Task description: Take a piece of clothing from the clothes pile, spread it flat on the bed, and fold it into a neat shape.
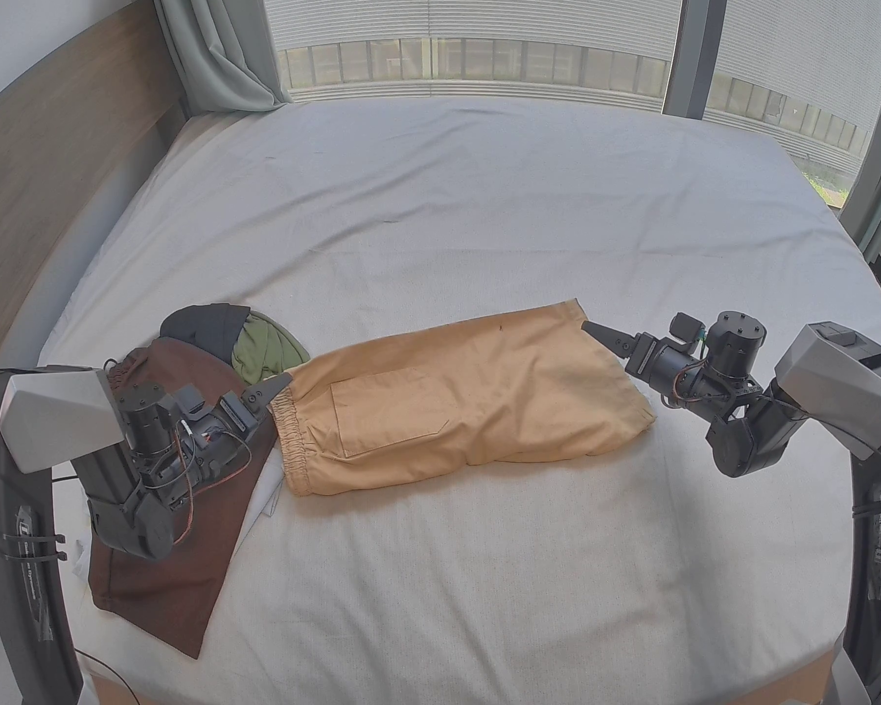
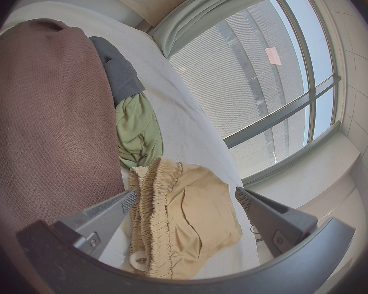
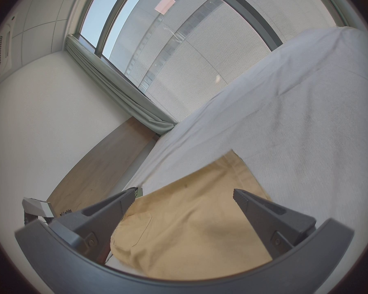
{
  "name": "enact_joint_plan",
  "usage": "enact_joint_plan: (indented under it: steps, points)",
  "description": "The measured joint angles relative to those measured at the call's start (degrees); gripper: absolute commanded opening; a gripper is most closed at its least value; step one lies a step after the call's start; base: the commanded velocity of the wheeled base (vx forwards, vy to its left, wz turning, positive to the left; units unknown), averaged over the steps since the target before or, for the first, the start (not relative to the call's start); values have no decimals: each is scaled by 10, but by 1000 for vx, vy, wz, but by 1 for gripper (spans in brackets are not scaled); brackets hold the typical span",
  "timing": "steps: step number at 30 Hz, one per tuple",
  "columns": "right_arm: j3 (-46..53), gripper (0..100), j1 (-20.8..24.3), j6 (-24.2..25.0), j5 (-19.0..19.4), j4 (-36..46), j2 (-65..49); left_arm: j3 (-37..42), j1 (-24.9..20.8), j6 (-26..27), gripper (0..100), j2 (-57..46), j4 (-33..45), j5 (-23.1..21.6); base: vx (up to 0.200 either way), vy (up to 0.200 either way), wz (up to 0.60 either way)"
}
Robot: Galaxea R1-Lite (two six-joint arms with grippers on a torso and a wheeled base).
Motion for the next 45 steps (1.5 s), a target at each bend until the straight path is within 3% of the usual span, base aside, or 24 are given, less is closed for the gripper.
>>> enact_joint_plan:
  steps: [18, 30, 36, 45]
  points:
    - [209, 100, 8, 37, -7, -143, -54, 22, 2, -2, 100, -60, 1, -7, 0, 0, 0]
    - [287, 100, 25, 40, -11, -152, -127, 69, 0, 4, 100, -162, 0, -40, 0, 0, 0]
    - [295, 100, 26, 40, -11, -152, -145, 91, -4, 35, 100, -194, 0, -75, 0, 0, 0]
    - [296, 100, 32, 40, -11, -139, -139, 105, -6, 91, 100, -201, 1, -82, 0, 0, 0]
